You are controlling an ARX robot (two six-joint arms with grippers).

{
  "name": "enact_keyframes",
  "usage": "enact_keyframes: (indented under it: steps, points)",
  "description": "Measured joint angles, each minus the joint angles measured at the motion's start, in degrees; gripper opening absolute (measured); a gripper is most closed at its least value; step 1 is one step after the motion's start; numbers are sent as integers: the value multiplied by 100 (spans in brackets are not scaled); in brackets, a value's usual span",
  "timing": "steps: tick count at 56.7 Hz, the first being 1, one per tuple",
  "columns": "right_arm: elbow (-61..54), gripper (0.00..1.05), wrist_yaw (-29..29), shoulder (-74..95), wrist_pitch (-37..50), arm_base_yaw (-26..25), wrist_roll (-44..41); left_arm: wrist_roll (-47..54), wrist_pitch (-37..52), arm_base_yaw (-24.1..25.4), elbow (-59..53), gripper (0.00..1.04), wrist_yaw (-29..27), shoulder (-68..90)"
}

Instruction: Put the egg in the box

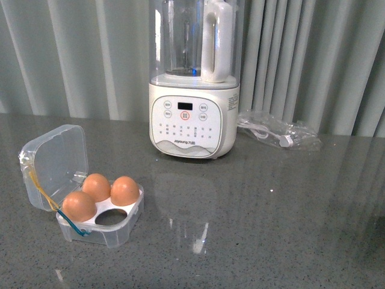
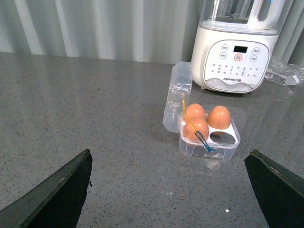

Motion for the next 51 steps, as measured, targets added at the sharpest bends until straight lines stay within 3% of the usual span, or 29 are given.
enact_keyframes:
  steps: [22, 46, 51]
  points:
    - [-66, 97, -348, 424, 361, -304, 33, 0, 0, 0, 0, 98, 0, 0]
    - [-24, 97, -483, 702, 621, -306, 48, 0, 0, 0, 0, 98, -2, 0]
    - [-24, 87, -483, 702, 623, -306, 46, 0, 0, 0, 0, 98, 0, 0]
